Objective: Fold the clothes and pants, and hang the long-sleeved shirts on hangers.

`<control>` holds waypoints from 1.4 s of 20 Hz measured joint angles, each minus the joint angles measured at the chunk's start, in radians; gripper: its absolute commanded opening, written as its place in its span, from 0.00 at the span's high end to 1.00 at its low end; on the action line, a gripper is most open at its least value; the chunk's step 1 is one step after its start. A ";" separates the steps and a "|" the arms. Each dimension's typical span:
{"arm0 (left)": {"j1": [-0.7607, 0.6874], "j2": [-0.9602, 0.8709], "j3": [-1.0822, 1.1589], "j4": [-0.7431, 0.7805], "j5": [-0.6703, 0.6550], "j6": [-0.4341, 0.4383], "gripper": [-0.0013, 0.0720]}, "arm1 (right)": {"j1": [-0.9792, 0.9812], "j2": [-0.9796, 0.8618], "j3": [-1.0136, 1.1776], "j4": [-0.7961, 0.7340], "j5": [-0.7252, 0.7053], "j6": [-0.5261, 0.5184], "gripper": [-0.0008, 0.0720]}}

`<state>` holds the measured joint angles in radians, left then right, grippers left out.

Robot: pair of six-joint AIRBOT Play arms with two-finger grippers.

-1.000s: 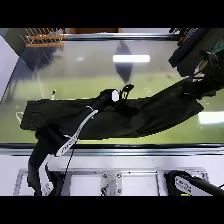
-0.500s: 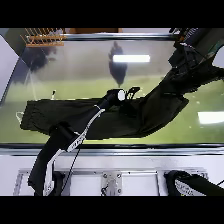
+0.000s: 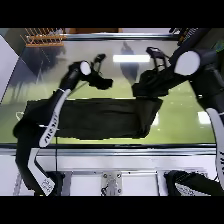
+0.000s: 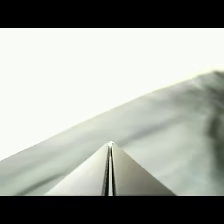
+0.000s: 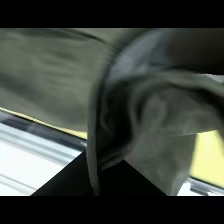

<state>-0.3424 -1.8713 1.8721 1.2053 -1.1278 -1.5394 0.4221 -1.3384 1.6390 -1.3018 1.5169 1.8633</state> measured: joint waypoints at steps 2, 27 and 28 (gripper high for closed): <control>0.097 0.060 0.000 0.027 -0.014 0.000 0.96 | 0.072 -0.057 0.000 0.014 -0.079 0.052 0.95; 0.161 0.534 -0.484 0.059 0.000 -0.001 0.96 | -0.355 0.084 -0.671 0.381 -0.446 -0.381 0.01; 0.143 0.550 -0.525 0.059 0.013 -0.001 0.96 | -0.425 0.100 -0.737 0.389 -0.438 -0.407 0.01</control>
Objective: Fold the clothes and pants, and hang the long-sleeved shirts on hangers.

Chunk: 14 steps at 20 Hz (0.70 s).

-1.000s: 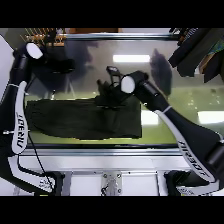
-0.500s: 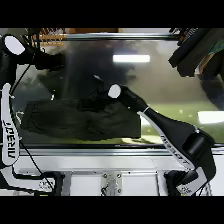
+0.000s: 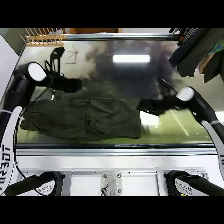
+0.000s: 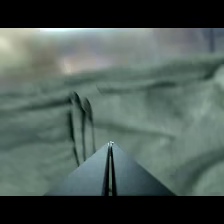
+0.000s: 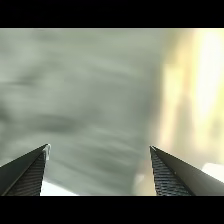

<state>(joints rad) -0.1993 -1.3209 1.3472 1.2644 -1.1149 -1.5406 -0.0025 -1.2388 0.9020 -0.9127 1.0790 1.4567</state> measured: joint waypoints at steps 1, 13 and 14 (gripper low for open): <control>-0.015 0.012 -0.031 0.000 0.012 -0.002 0.96 | -0.067 0.004 -0.062 0.019 0.001 -0.036 0.01; -0.107 0.042 -0.124 -0.003 0.058 -0.002 0.96 | -0.038 -0.301 -0.182 0.545 -0.075 -0.444 0.05; -0.108 0.042 -0.125 -0.003 0.058 -0.002 0.96 | -0.008 -0.314 -0.168 0.563 -0.089 -0.457 0.27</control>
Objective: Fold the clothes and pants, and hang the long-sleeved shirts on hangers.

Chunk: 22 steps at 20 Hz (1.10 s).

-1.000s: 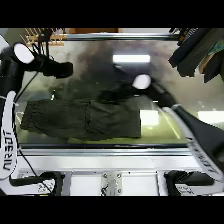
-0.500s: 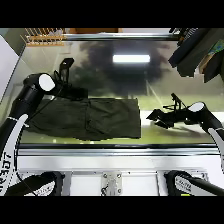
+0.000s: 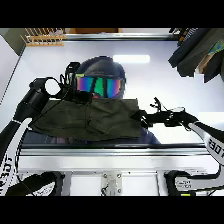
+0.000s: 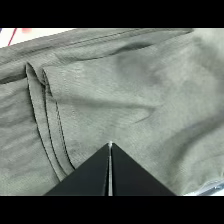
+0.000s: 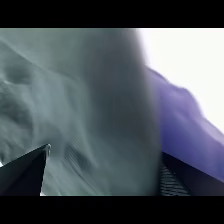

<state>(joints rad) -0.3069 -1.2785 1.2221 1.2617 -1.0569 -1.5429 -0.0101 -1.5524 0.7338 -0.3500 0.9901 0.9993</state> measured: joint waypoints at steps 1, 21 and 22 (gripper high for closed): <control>0.000 0.000 0.000 0.000 0.000 0.000 0.96 | 0.026 -0.010 0.011 0.006 -0.024 -0.008 0.55; -0.269 -0.381 0.165 -0.100 0.146 0.000 0.96 | -0.287 0.286 0.508 -0.931 0.438 0.280 0.95; -0.294 -0.426 0.208 -0.110 0.149 0.000 0.96 | -0.273 0.300 0.546 -0.946 0.465 0.292 0.95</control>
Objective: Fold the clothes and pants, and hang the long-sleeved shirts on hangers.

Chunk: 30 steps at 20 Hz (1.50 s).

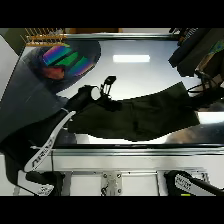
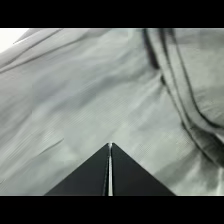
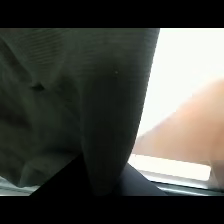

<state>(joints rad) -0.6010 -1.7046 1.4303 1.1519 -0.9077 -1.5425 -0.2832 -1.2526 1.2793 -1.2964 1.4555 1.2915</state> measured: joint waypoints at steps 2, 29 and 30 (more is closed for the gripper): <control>-0.043 -0.079 0.079 -0.011 -0.001 0.000 0.96 | 0.041 0.017 0.066 -0.022 0.043 0.031 0.95; 0.258 -0.109 0.446 0.022 -0.225 0.015 0.96 | 0.660 -0.005 0.298 -0.143 0.080 0.558 0.95; 0.303 -0.082 0.446 0.026 -0.229 0.016 0.96 | 0.699 -0.021 0.298 -0.143 0.058 0.599 0.95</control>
<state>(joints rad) -0.2985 -1.7866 1.8767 1.1774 -1.1370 -1.5269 0.4156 -1.2732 1.5768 -1.4399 1.5139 1.8904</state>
